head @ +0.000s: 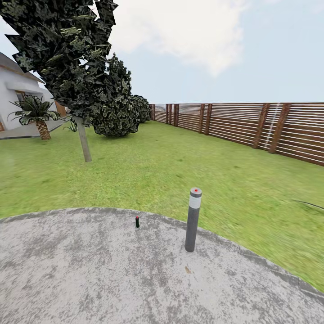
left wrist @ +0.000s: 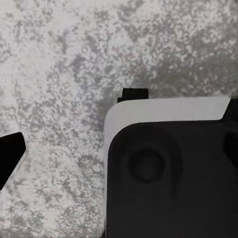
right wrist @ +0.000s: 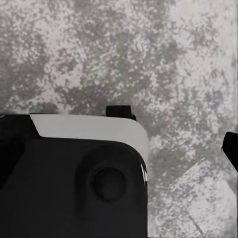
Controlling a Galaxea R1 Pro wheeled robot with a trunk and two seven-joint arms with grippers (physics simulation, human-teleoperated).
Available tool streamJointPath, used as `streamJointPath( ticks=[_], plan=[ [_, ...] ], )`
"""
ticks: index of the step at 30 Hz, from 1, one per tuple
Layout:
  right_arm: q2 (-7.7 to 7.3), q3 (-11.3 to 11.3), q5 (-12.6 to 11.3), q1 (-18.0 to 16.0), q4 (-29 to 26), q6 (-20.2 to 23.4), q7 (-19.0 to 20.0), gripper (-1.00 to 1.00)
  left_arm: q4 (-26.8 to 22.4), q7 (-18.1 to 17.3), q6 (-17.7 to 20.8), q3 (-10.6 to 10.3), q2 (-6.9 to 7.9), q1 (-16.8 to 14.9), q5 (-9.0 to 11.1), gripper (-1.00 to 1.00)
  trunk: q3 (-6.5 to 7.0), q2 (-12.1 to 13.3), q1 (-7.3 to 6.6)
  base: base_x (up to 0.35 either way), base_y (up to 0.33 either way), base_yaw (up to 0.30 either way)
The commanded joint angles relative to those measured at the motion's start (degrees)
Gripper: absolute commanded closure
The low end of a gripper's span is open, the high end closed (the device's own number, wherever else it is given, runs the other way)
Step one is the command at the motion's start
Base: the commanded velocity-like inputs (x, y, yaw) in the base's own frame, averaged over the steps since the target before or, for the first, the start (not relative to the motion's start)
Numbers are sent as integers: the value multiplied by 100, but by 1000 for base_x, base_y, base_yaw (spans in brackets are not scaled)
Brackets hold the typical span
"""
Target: In the garden, pick up the pesticide atomizer on the floor and spray pesticide onto both trees until each tree trunk is fully covered.
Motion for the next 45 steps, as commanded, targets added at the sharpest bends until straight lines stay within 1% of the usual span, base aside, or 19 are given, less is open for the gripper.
streamJointPath(
  ticks=[1, 2, 5, 7, 10, 13, 16, 18, 21, 25, 45],
  plan=[
    [-22, -4, 3, -3, -28, -52, -2, -100, -28, 46, -30, -3, 4, -37, -5, -100, -6, -3, 0, 0, 0, 0],
    [-44, -7, 3, -3, -1237, -726, -2, -100, -1037, 230, -32, -7, 4, -211, -8, -100, -6, -3, 0, 0, 0, 0],
    [-82, -11, 3, -18, -1660, -759, -3, -100, -1109, 193, -32, -74, -8, -477, -56, -100, -6, -3, 0, 0, 0, 0],
    [-122, -12, 3, -25, -1924, -860, -7, -100, -1184, 179, -41, -113, -12, -638, -97, -100, -6, -3, 0, 0, 0, 0],
    [-196, -19, -4, -30, -2117, -1063, -3, -100, -1280, 93, -88, -123, -1, -851, -90, -100, -6, -3, 0, 0, 0, 0],
    [-222, -15, 5, -64, -2185, -1152, -2, -100, -1305, 11, -119, -111, 1, -938, -90, -100, -6, -3, 0, 0, 0, 0],
    [-271, -13, 6, -88, -2211, -1181, 1, -100, -1316, -17, -172, -99, 11, -940, -97, -100, -6, -3, 0, 0, 0, 0],
    [-302, -10, 6, -95, -2222, -1189, 28, -100, -1313, -14, -333, -95, 15, -921, -111, -100, -6, -3, 0, 3, 0, 0],
    [-316, 4, 11, -99, -2190, -1194, 41, -100, -1271, 20, -707, -93, 18, -920, -137, -100, -6, -3, 0, 94, -38, 0],
    [-315, -3, 5, -100, -2183, -1195, 12, -100, -1242, 36, -871, -85, 36, -929, -121, -100, -6, -3, 0, 205, -142, 0],
    [-285, 14, 3, -100, -2152, -1195, 18, -100, -1230, 37, -896, -84, 43, -921, -109, -100, -6, -3, 0, 158, -253, 0]
  ],
)
